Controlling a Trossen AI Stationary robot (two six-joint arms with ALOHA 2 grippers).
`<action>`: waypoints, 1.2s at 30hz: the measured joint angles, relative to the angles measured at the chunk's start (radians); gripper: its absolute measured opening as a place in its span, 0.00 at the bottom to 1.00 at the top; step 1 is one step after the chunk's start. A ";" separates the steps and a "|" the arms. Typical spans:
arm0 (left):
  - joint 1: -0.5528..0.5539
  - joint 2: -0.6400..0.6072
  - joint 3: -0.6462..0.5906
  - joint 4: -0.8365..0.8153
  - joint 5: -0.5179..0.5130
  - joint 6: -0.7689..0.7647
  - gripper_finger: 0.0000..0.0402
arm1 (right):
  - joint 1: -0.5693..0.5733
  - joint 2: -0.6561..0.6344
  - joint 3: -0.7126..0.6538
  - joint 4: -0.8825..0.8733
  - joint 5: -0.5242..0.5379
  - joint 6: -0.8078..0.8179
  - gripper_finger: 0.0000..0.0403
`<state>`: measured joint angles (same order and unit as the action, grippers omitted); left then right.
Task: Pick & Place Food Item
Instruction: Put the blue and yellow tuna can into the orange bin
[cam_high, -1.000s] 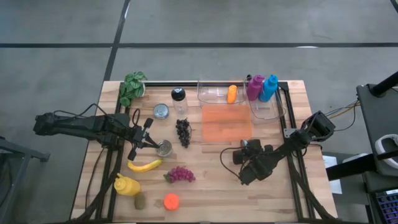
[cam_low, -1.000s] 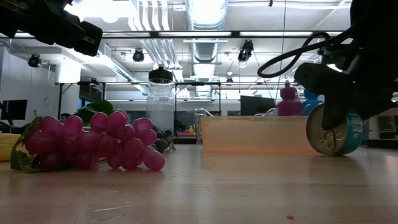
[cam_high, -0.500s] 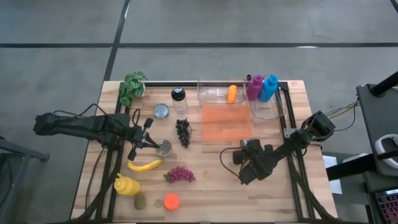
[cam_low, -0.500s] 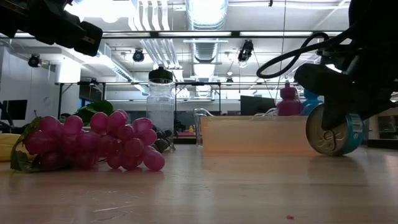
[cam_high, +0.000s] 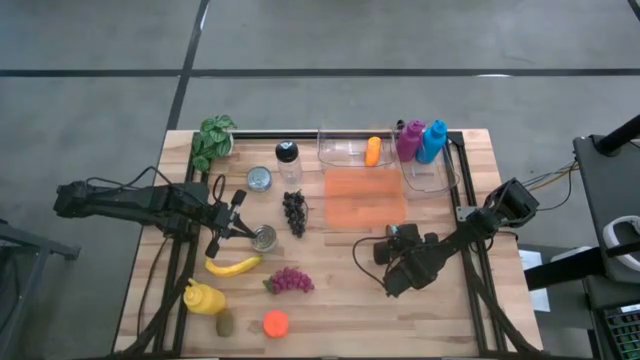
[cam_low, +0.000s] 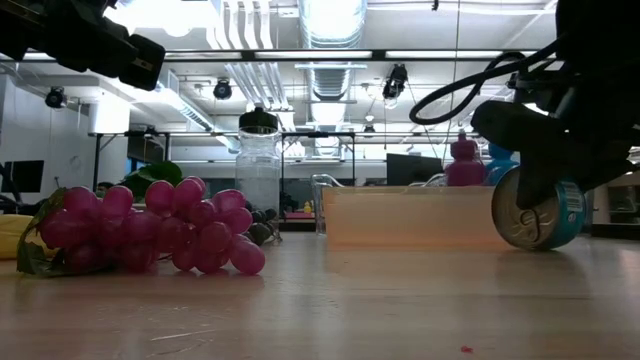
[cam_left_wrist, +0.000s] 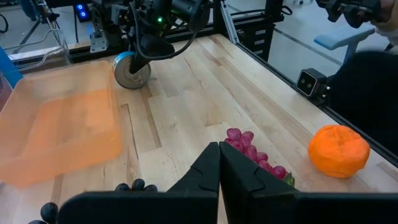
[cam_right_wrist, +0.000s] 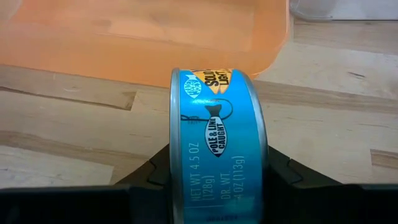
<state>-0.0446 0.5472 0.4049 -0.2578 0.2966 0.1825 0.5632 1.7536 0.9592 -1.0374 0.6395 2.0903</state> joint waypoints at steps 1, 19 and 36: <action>0.000 0.000 0.000 0.000 0.000 0.000 0.02 | 0.000 0.000 0.000 0.000 -0.001 0.000 0.32; 0.000 0.000 0.000 -0.005 0.000 0.000 0.02 | 0.000 0.000 0.000 0.000 -0.008 -0.007 0.32; 0.000 0.000 0.000 -0.012 0.000 0.000 0.02 | 0.001 -0.015 0.070 -0.003 -0.030 -0.006 0.32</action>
<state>-0.0446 0.5472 0.4049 -0.2698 0.2967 0.1825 0.5644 1.7382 1.0296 -1.0405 0.6094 2.0838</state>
